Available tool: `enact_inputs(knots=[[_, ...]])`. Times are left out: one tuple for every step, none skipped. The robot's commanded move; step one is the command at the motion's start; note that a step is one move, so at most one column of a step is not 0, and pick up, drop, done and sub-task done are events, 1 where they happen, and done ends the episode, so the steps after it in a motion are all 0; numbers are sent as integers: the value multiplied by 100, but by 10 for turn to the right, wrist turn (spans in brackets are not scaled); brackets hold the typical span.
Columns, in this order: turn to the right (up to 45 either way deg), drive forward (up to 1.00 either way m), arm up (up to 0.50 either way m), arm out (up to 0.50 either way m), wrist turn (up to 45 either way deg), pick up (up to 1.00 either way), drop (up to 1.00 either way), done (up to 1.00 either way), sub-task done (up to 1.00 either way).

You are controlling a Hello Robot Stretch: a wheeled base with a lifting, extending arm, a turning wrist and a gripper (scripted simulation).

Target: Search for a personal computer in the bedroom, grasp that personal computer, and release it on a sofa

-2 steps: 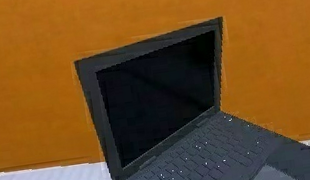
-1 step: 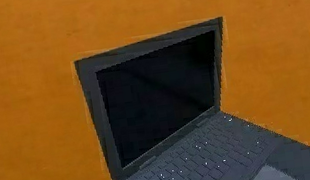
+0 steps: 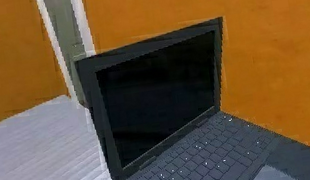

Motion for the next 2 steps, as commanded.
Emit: enact_inputs(knots=[[-90,0,0,0,0,0,0,0,0],[0,90,0,0,0,0,0,0,0]])
